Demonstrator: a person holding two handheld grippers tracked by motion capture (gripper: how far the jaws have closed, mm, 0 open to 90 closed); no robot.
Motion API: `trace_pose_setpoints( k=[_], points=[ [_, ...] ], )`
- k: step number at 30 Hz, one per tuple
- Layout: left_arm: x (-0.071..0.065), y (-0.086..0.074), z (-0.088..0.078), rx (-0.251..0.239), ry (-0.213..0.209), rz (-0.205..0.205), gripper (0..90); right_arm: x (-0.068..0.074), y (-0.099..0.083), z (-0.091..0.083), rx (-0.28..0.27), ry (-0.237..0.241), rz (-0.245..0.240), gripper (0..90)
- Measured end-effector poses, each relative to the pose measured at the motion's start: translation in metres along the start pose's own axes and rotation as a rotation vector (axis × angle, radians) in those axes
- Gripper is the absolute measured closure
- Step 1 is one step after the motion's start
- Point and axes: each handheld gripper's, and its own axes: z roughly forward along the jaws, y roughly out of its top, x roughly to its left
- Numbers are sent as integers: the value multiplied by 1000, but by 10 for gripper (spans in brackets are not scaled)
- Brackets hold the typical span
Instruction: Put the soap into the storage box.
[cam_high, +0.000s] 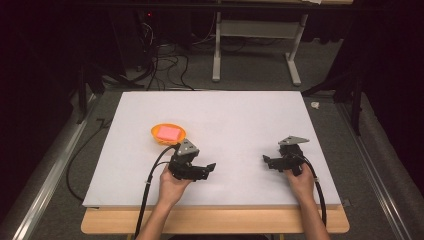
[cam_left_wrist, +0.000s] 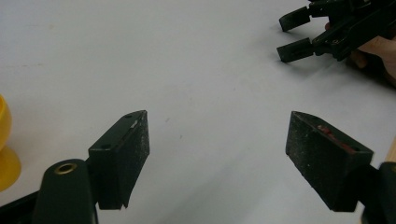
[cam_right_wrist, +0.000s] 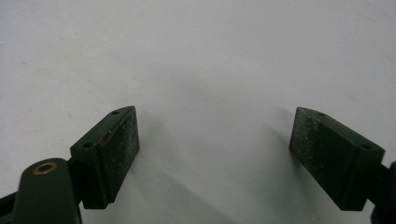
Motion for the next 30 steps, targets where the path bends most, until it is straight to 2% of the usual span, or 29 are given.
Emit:
trace_pose_setpoints(
  k=[4,18,30],
  points=[
    [0,-2,5,7,-2,-10,225,0,0,0,0,0,1,166],
    [-2,-9,27,52,29,30,220,0,0,0,0,0,0,166],
    [3,-14,40,66,45,27,220,0,0,0,1,0,2,166]
  ],
)
